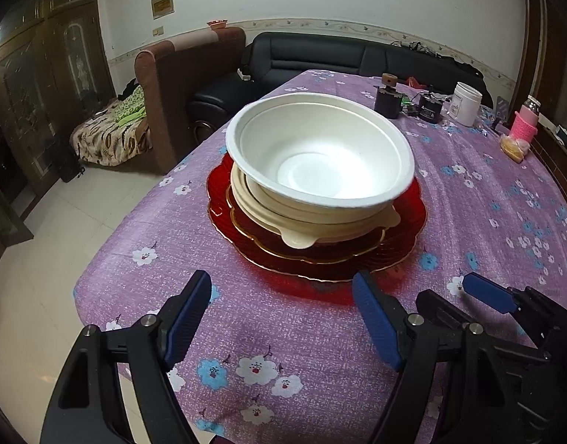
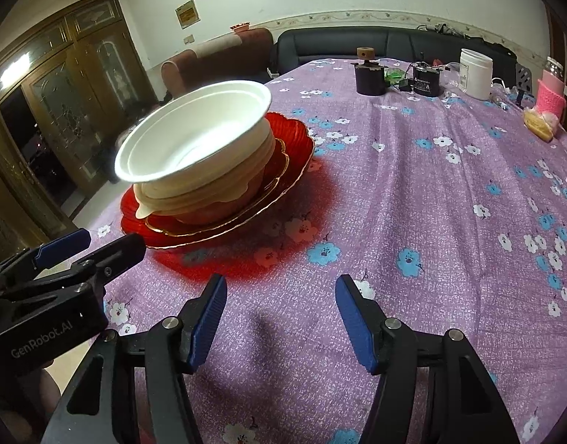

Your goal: Organize plates and bowls

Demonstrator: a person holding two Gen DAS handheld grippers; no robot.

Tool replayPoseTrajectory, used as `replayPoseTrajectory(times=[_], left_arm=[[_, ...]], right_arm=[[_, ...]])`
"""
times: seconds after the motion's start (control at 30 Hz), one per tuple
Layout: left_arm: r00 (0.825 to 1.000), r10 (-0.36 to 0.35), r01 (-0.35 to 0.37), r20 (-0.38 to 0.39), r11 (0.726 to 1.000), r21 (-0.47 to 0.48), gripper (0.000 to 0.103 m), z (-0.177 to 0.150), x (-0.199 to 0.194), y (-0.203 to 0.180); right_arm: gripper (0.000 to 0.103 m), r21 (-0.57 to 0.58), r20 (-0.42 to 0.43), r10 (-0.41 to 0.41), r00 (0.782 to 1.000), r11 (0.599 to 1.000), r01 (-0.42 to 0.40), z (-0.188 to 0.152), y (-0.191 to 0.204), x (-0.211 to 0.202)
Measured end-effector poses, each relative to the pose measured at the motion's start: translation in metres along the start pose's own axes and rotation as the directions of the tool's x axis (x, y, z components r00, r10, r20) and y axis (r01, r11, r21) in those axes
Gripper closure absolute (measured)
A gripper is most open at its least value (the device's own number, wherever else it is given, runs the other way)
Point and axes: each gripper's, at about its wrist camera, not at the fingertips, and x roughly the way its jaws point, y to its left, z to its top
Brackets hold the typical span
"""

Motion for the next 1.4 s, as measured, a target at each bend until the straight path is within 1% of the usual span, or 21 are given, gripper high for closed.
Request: replayPoseTrajectory(times=[0.43,0.67,0.8,0.97,1.07,1.2,1.23,1.33,1.4], left_arm=[[1.0,-0.01,0.01,-0.024,1.0,0.017,0.023,-0.002,0.006,-0.007],[0.997,-0.022,0.02,-0.069,1.0,-0.019,0.023,-0.005,0.02,0.003],[0.997,0.006,-0.01,-0.071,0.998,-0.059,0.023,-0.008,0.026,0.026],[0.989,0.064,-0.076,-0.133,0.994,-0.082,0.023,-0.005,0.046,0.052],[0.985,0.095,-0.104,-0.142,0.993,-0.056,0.023,0.004,0.056,0.054],[0.975,0.109,-0.118,-0.195,0.992,-0.034,0.023,0.013,0.079,0.053],[0.976,0.105,-0.114,-0.19,0.993,-0.036,0.023,0.015,0.08,0.053],[0.974,0.122,-0.124,-0.19,0.992,-0.002,0.023,0.021,0.084,0.047],[0.975,0.118,-0.117,-0.19,0.993,0.017,0.023,0.024,0.085,0.041]], right_arm=[[0.034,-0.002,-0.01,-0.005,1.0,1.0,0.005,-0.004,0.0,0.001],[0.034,0.007,-0.031,-0.012,0.999,1.0,0.012,-0.006,-0.004,0.008],[0.034,0.021,-0.029,-0.01,1.0,1.0,0.011,-0.006,-0.009,0.009],[0.034,0.049,-0.043,0.0,0.999,0.999,0.002,-0.005,-0.015,0.015],[0.034,0.053,-0.049,0.011,0.999,0.999,-0.008,-0.005,-0.016,0.016],[0.034,0.069,-0.049,0.028,0.998,0.997,-0.025,-0.004,-0.02,0.017],[0.034,0.074,-0.047,0.033,0.998,0.997,-0.03,-0.004,-0.021,0.017],[0.031,0.08,-0.045,0.045,0.998,0.996,-0.042,-0.004,-0.023,0.018],[0.03,0.076,-0.045,0.049,0.998,0.996,-0.045,-0.003,-0.022,0.019]])
